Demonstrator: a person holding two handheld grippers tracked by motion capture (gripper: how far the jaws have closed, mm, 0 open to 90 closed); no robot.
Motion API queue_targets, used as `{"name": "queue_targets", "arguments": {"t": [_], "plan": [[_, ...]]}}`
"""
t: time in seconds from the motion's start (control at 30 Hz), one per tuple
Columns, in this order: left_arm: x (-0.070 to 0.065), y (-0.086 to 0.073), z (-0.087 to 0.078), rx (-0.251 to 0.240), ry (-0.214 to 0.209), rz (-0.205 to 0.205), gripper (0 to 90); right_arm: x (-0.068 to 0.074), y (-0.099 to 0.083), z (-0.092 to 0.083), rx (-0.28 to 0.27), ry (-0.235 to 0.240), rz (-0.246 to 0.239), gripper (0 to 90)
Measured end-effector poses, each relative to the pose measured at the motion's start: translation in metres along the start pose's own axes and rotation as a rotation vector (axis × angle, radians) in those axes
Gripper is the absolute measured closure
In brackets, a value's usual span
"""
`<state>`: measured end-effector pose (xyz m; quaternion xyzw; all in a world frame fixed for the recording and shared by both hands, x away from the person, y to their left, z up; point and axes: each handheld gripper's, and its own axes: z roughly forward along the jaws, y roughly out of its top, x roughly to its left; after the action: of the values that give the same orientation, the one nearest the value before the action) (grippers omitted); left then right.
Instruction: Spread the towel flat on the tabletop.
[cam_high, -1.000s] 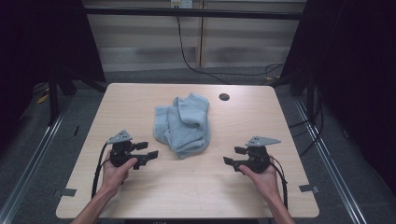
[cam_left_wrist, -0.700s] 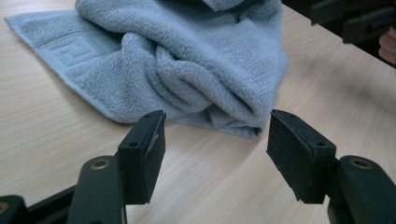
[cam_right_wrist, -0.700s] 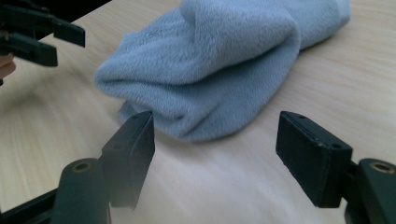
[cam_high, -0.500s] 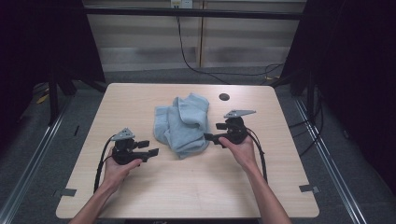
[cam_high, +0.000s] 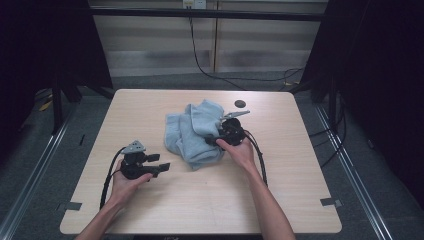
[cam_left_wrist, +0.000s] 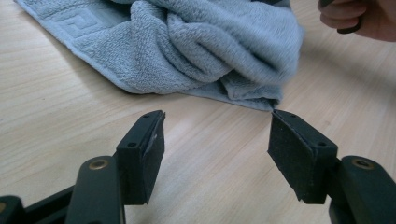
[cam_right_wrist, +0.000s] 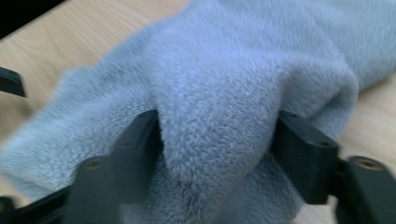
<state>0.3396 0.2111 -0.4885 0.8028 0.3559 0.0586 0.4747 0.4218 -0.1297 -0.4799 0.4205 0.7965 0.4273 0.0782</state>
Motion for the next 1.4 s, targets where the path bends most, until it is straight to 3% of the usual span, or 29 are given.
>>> {"name": "queue_targets", "arguments": {"t": [0.1, 0.23, 0.27, 0.37, 0.4, 0.6, 0.77, 0.93, 1.13, 1.17, 1.2, 1.23, 1.27, 1.37, 1.4], "plan": [[0.000, 0.001, -0.002, -0.012, 0.007, 0.001, 34.9, -0.002, -0.009, 0.007, 0.014, 0.028, 0.015, 56.8], [0.002, 0.002, -0.005, -0.026, 0.009, -0.007, 34.7, 0.005, -0.016, 0.007, 0.017, 0.012, -0.010, 63.5], [0.003, 0.003, -0.007, -0.034, 0.014, -0.014, 34.7, 0.011, -0.025, 0.003, 0.033, 0.031, -0.021, 65.6], [0.004, 0.003, -0.008, -0.041, 0.015, -0.019, 34.5, 0.015, -0.031, -0.001, 0.034, 0.046, -0.027, 66.0], [0.003, 0.003, -0.009, -0.046, 0.016, -0.019, 34.2, 0.021, -0.041, -0.009, 0.033, 0.063, -0.041, 66.4], [-0.003, 0.004, -0.006, -0.046, 0.002, -0.013, 34.0, 0.036, -0.063, -0.032, 0.055, 0.100, -0.070, 66.6], [-0.011, 0.006, -0.003, -0.049, 0.013, 0.002, 33.8, 0.051, -0.081, -0.050, 0.064, 0.112, -0.078, 66.5], [-0.017, 0.009, -0.002, -0.063, -0.009, 0.003, 33.8, 0.068, -0.097, -0.067, 0.080, 0.130, -0.098, 66.4], [-0.024, 0.009, 0.004, -0.037, -0.037, 0.023, 33.2, 0.087, -0.113, -0.086, 0.074, 0.152, -0.108, 58.8], [-0.026, 0.009, 0.006, -0.030, -0.039, 0.035, 33.2, 0.089, -0.113, -0.090, 0.073, 0.148, -0.116, 55.0], [-0.027, 0.009, 0.008, -0.025, -0.036, 0.041, 32.9, 0.091, -0.110, -0.105, 0.068, 0.161, -0.117, 48.0], [-0.028, 0.008, 0.010, -0.017, -0.046, 0.046, 32.9, 0.091, -0.110, -0.105, 0.068, 0.161, -0.117, 48.0], [-0.030, 0.008, 0.015, -0.003, -0.049, 0.051, 32.9, 0.091, -0.105, -0.122, 0.027, 0.129, -0.122, 42.8], [-0.032, 0.007, 0.021, 0.017, -0.052, 0.060, 33.4, 0.085, -0.100, -0.135, 0.002, 0.121, -0.108, 38.4], [-0.033, 0.007, 0.025, 0.029, -0.057, 0.069, 34.5, 0.078, -0.097, -0.144, -0.035, 0.110, -0.089, 38.4]]}}
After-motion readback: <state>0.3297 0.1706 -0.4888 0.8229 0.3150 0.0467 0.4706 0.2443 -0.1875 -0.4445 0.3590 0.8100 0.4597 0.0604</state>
